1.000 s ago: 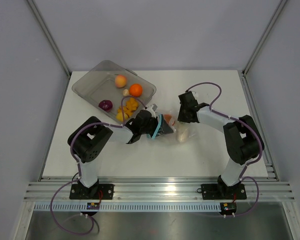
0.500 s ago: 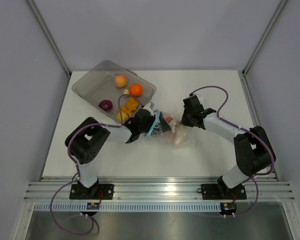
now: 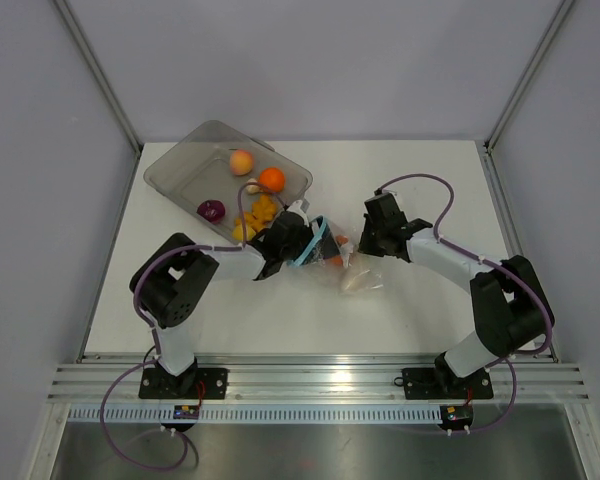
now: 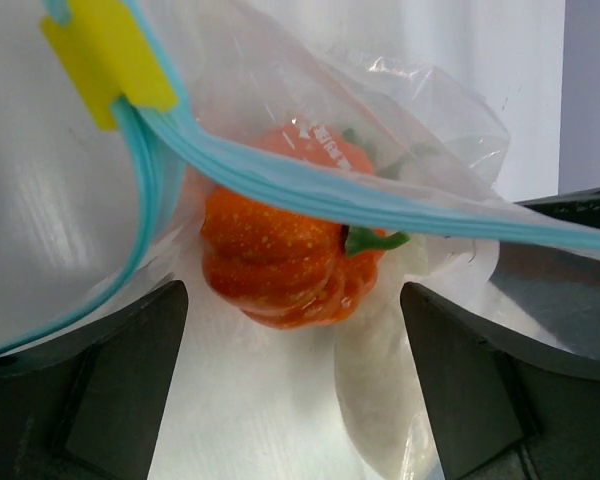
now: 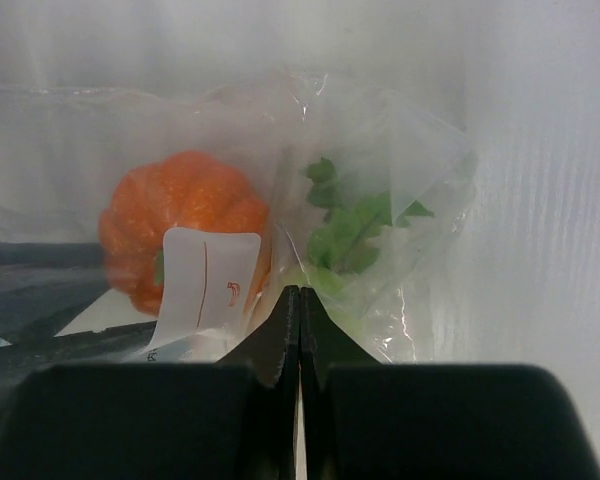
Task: Open the zip-top bag and remove the fake food
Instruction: Pick up the fake vegetable from the zipper food storage bag.
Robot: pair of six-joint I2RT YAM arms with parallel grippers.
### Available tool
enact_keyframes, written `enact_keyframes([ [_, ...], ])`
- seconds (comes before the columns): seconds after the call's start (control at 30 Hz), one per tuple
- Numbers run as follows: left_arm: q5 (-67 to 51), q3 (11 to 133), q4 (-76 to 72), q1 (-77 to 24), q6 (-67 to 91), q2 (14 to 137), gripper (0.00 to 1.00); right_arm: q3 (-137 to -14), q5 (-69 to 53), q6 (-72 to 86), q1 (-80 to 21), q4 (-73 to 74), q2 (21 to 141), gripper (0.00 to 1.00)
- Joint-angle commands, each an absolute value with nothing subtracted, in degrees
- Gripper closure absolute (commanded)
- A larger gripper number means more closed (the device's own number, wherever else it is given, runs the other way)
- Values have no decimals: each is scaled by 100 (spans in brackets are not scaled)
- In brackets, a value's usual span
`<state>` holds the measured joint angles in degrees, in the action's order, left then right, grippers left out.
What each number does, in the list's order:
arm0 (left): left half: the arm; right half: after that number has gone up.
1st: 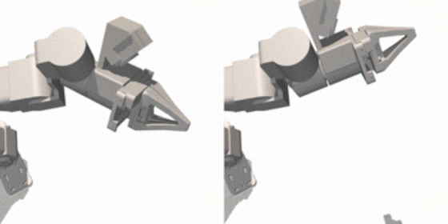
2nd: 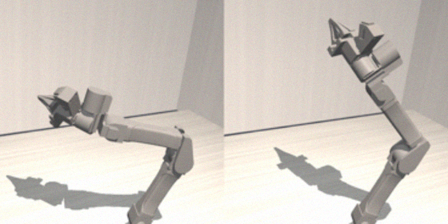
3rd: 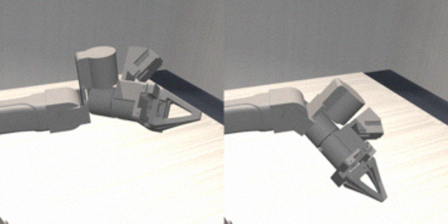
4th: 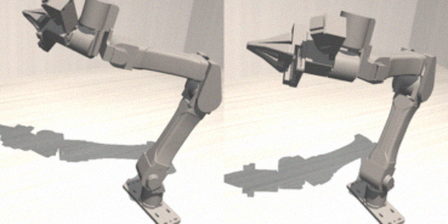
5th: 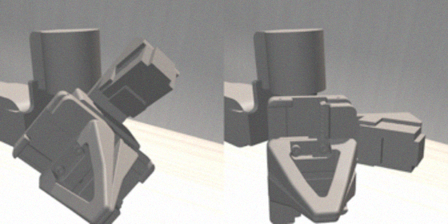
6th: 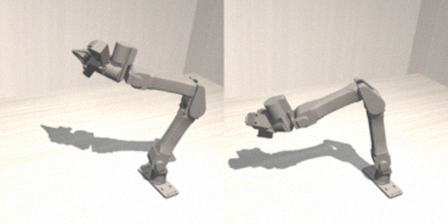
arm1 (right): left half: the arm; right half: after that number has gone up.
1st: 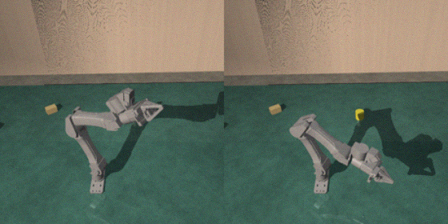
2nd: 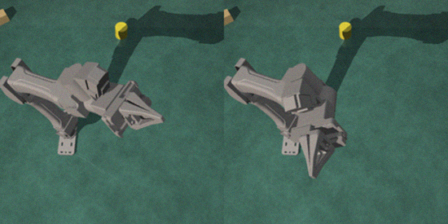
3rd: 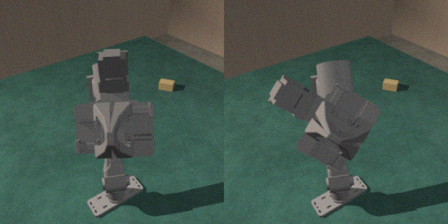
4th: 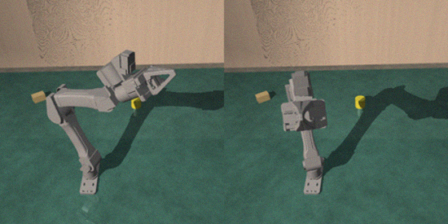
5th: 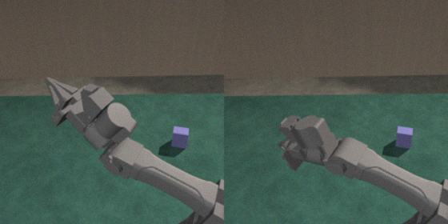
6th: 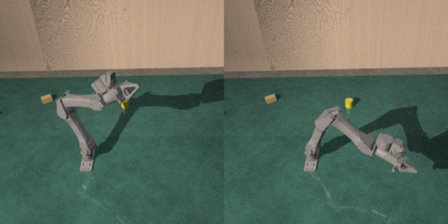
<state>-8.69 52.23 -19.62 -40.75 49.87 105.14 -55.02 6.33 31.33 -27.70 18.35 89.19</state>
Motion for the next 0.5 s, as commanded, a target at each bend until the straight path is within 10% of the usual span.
enact_keyframes([
  [0.0, -721, 5651, -1978, -4043, 4755, 10617, 9, -5634, 484, 3146, -2856, 1749, 8991, 100],
  [0.47, -457, 6547, -809, -4140, 4359, 11355, 12, -5827, 369, 3076, -2848, 1810, 9264, 100],
])
